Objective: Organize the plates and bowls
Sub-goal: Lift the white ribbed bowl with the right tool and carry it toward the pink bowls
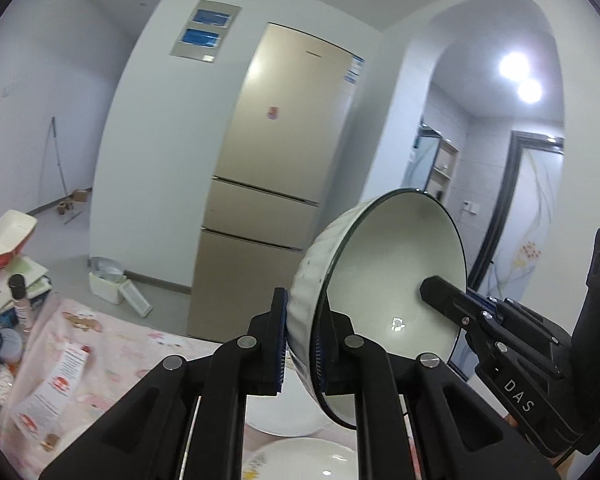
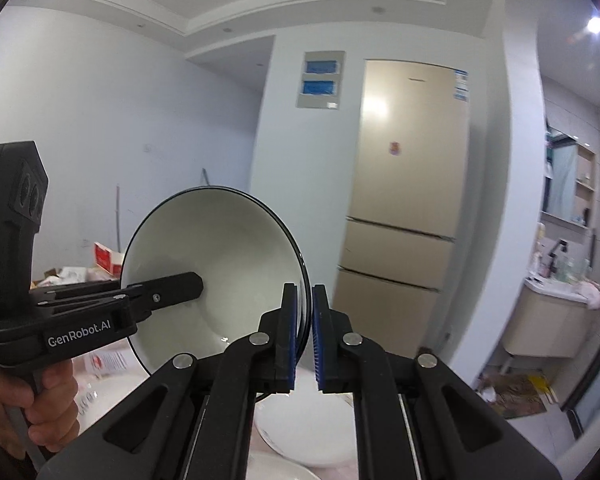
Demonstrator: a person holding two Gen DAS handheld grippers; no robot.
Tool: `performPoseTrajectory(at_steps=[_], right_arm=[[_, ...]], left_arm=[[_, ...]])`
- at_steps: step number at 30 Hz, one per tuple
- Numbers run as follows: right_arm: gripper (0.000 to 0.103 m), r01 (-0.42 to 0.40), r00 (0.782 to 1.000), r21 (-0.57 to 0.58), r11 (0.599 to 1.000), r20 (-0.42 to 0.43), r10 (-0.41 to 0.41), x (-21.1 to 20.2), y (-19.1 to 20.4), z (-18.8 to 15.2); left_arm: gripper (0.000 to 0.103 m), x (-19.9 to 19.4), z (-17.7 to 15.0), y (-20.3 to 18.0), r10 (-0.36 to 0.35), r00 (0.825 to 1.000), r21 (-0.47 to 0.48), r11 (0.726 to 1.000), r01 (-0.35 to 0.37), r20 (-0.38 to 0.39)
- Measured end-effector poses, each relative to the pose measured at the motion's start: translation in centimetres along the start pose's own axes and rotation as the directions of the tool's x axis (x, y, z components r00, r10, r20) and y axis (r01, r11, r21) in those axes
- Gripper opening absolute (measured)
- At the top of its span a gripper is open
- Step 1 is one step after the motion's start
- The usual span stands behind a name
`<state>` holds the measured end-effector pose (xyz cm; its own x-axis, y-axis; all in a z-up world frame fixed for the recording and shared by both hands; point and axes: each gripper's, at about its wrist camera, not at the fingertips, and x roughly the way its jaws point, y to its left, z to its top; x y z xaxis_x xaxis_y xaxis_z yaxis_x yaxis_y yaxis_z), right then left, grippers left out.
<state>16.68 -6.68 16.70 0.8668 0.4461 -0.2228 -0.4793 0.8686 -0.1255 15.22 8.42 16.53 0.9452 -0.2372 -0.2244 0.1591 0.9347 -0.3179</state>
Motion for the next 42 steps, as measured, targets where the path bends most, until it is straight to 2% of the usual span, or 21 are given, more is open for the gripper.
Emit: performPoseTrajectory(at_steps=[4, 7, 12, 17, 22, 30, 34, 42], right_arm=[[0.007, 0.056, 0.998, 0.025, 0.998, -0.03, -0.055, -2.3, -2.3, -1.7], [0.007, 0.087, 0.995, 0.065, 0.994, -0.047, -0.084, -4.4, -4.5, -3.4], [0.007, 0.063, 0.996, 0.199, 0.978, -0.08, -0.048, -7.3, -7.9, -6.1], [0.007, 0.129, 0.988, 0.193, 0.973, -0.106, -0.11, -9.0, -8.4, -8.2], [0.007, 0.127, 0.989, 0.25, 0.96, -0.108, -0.103, -10.3, -9.6, -9.9], [0.008, 0.143, 0.983, 0.277, 0.95, -0.152, -0.104, -10.7, -10.2, -12.6], [0.008, 0.144, 0.982, 0.309, 0.94, -0.162, -0.097, -11.1, -11.1, -13.9], [0.007, 0.155, 0.977, 0.355, 0.922, -0.196, -0.089, -11.4, -12.8, -16.0]], left_arm=[[0.012, 0.8, -2.0, -4.0, -0.015, 0.999, 0.049, 0.999, 0.017, -0.033], [0.012, 1.6, -3.8, -6.4, -0.053, 0.995, 0.076, 0.995, 0.06, -0.084], [0.013, 2.8, -6.3, -9.9, -0.118, 0.978, 0.105, 0.985, 0.137, -0.172], [0.013, 3.4, -8.1, -12.7, -0.128, 0.968, 0.164, 0.973, 0.165, -0.218], [0.013, 4.1, -9.3, -13.7, -0.161, 0.951, 0.151, 0.967, 0.206, -0.265], [0.013, 4.4, -10.8, -14.5, -0.159, 0.942, 0.205, 0.953, 0.225, -0.295], [0.013, 4.9, -12.1, -15.7, -0.13, 0.939, 0.259, 0.941, 0.219, -0.32], [0.013, 6.8, -14.5, -16.6, -0.126, 0.908, 0.282, 0.925, 0.253, -0.401]])
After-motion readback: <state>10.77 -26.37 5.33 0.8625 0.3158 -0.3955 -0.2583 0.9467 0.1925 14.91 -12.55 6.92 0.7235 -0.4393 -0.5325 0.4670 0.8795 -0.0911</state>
